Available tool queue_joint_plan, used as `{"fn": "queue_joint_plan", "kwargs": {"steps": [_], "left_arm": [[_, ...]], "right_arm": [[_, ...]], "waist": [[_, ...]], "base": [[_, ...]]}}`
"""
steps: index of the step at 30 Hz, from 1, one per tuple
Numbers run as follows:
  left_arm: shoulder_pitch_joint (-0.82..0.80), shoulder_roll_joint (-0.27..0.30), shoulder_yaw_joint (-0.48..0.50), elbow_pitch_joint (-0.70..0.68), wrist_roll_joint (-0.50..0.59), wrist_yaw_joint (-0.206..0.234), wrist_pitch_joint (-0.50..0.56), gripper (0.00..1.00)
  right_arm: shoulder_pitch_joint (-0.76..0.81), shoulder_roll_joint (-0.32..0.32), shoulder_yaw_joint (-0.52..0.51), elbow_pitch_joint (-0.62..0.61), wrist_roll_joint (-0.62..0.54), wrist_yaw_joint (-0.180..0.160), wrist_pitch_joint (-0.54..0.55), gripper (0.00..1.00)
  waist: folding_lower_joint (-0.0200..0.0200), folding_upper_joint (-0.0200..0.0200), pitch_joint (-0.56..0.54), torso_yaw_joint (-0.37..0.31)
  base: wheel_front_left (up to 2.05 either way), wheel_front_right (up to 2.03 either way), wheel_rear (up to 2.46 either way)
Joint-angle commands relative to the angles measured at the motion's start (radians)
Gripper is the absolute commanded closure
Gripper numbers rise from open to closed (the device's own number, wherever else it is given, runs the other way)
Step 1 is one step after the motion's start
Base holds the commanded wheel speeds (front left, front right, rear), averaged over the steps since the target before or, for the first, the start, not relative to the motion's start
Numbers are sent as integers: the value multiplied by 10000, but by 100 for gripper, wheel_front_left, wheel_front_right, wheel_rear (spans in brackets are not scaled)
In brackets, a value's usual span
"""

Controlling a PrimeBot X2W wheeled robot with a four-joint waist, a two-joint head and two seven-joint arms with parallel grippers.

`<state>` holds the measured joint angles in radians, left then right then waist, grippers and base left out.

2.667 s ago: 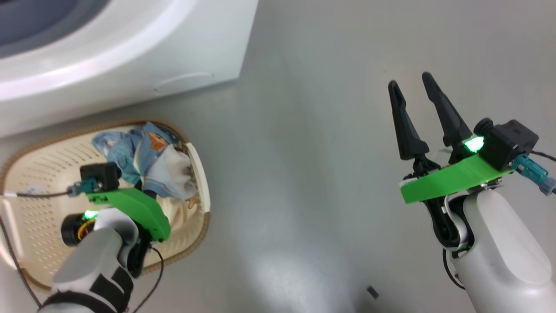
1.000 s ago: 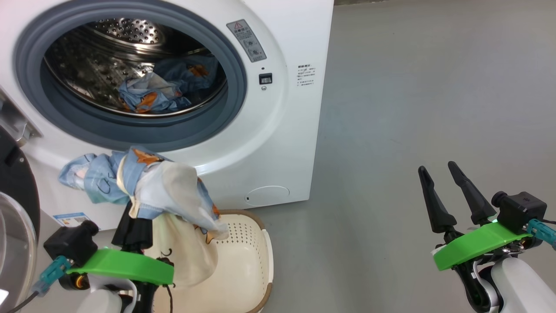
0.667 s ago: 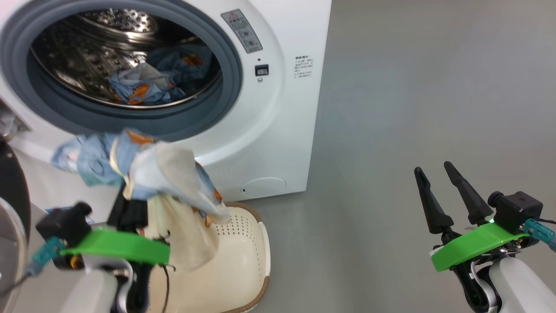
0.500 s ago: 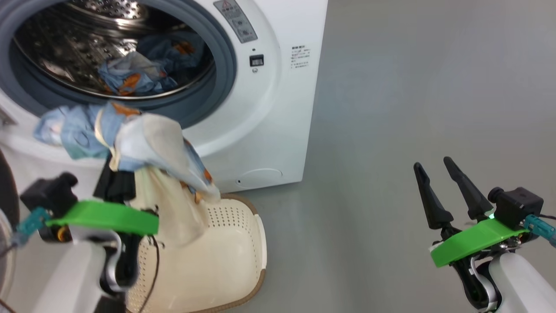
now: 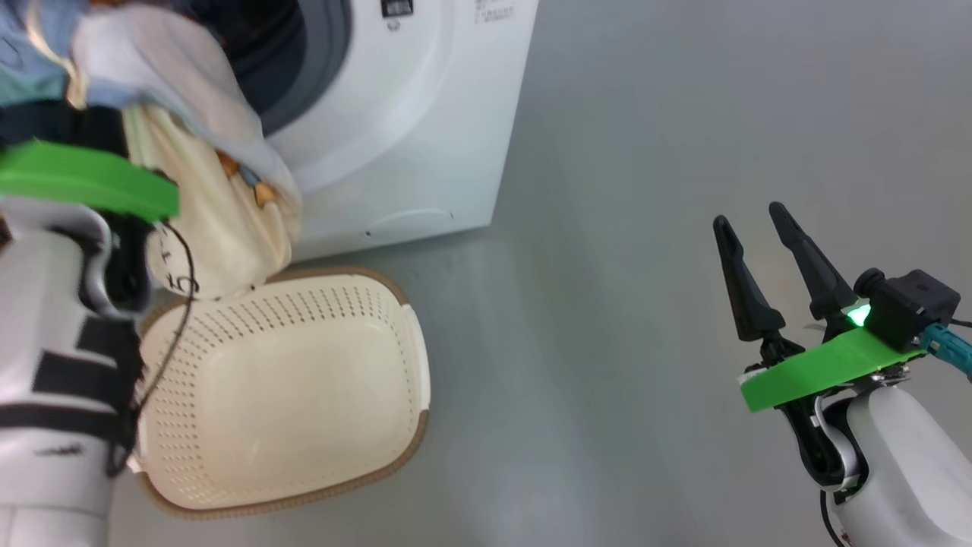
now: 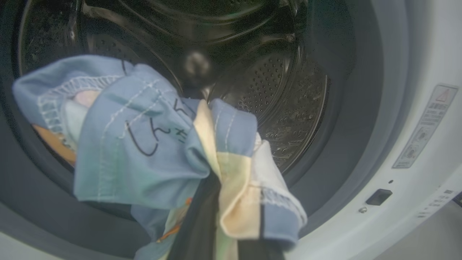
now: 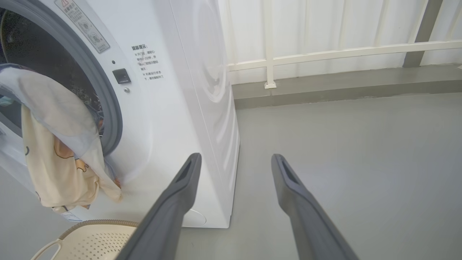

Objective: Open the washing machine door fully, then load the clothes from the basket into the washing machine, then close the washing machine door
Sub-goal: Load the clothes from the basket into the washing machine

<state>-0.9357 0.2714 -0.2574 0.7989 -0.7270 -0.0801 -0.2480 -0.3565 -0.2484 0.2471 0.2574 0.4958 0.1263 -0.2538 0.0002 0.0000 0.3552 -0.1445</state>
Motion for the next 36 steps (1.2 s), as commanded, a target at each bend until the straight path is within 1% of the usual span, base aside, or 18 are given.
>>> {"fn": "queue_joint_plan", "kwargs": {"steps": [1, 10, 14, 18, 21, 24, 28, 30, 31, 32, 35, 36], "left_arm": [[-603, 487, 358, 120, 97, -98, -93, 100], [-2878, 853, 291, 1822, 430, -385, -130, 100], [-3639, 1106, 282, 2117, 775, -410, -134, 100], [-4235, 1231, 452, 2194, 1029, -382, -135, 100], [-4603, 1365, 562, 2012, 1360, -352, -136, 100], [-4902, 1553, 924, 1393, 1740, -255, -136, 100], [-4965, 1706, 1769, -6, 2417, -95, -136, 100], [-4902, 1666, 2270, -683, 2753, -68, -136, 100], [-4747, 1552, 2699, -1168, 3071, -102, -137, 100], [-4659, 1484, 2847, -1234, 3204, -129, -137, 100], [-4566, 1344, 3013, -745, 3509, -180, -137, 100], [-4568, 1339, 3036, -584, 3664, -135, -137, 74]], "right_arm": [[-135, -27, 107, -276, -152, 44, -80, 0], [-545, 321, 123, -600, -392, 44, -80, 0], [-648, 457, 59, -717, -467, 44, -80, 0], [-693, 567, 58, -812, -527, 44, -80, 0], [-734, 652, 67, -886, -554, 44, -80, 0], [-765, 728, 74, -926, -578, 44, -80, 0], [-798, 818, 76, -930, -593, 44, -80, 0], [-824, 858, 81, -929, -597, 44, -80, 0], [-856, 895, 82, -928, -601, 44, -80, 0], [-867, 913, 80, -922, -608, 44, -80, 0], [-859, 949, 81, -886, -635, 44, -80, 0], [-855, 958, 82, -875, -642, 44, -80, 0]], "waist": [[-2, 0, 1029, -478], [-2, 0, 2512, -917], [-2, 0, 2977, -1120], [-2, 0, 3334, -1284], [-2, 0, 3545, -1388], [-2, 0, 3656, -1472], [-2, 0, 3714, -1567], [-2, 0, 3743, -1610], [-2, 0, 3774, -1647], [-2, 0, 3778, -1659], [-2, 0, 3743, -1668], [-2, 0, 3737, -1669]], "base": [[0, 0, 0], [0, 0, 0], [0, 0, 0], [0, 0, 0], [0, 0, 0], [0, 0, 0], [0, 0, 0], [0, 0, 0], [0, 0, 0], [0, 0, 0], [0, 0, 0], [0, 0, 0]]}}
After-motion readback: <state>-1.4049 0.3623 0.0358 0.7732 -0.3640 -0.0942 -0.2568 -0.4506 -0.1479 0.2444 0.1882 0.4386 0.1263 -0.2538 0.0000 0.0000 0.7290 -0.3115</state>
